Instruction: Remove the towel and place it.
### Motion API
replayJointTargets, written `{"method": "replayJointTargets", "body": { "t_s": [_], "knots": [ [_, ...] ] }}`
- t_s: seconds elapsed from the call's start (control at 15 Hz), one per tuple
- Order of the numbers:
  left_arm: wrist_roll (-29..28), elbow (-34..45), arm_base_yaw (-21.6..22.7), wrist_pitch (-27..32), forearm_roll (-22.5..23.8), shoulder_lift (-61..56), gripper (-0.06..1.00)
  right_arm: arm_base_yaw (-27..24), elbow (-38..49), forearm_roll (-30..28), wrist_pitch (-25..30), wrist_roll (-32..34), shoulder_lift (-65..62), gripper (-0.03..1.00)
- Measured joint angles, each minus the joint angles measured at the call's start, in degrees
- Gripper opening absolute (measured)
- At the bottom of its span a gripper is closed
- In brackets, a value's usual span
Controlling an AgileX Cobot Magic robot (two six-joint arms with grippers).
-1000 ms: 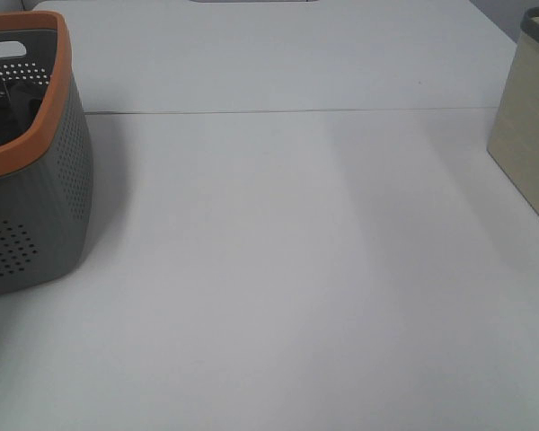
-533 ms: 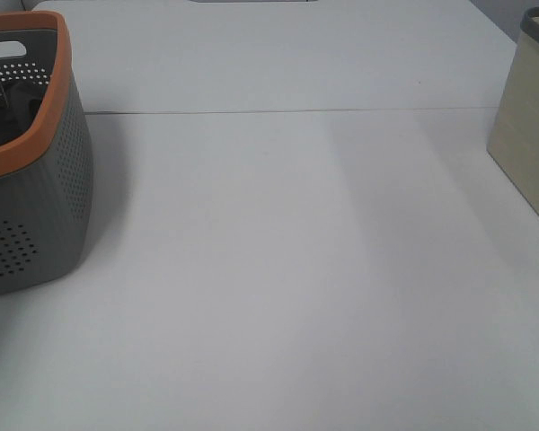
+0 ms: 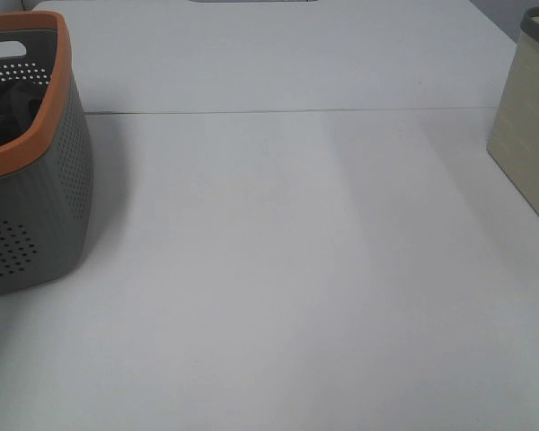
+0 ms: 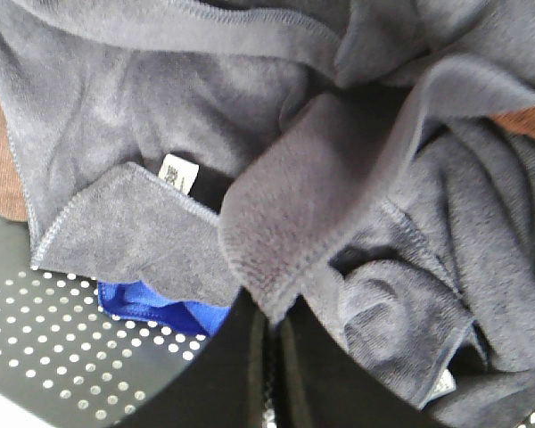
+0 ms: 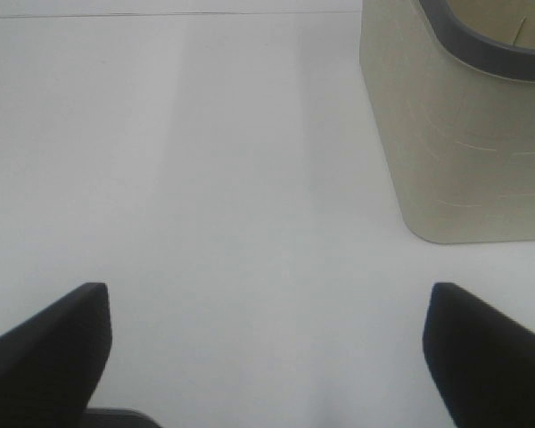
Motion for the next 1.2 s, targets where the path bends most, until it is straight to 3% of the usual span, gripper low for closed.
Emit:
{"method": "replayJointTargets", "body": {
  "t_s": [0.53, 0.87, 1.07, 1.2],
  "knots": [
    [0.0, 0.0, 0.0, 0.2, -6.9, -12.4, 0.0, 0.0, 0.0, 0.0, 0.0, 0.0, 0.0, 0.85],
    [0.0, -0.1, 0.0, 0.3, -14.6, -23.9, 0.0, 0.0, 0.0, 1.0, 0.0, -0.2, 0.2, 0.85],
    [0.1, -4.6, -0.9, 0.5, -14.9, -25.1, 0.0, 0.0, -2.0, 6.5, -0.4, -6.6, 6.5, 0.85],
    [0.2, -9.2, -4.6, -0.7, -14.8, -25.0, 0.0, 0.0, -5.3, 12.4, -0.7, -13.8, 12.4, 0.85]
  ]
}}
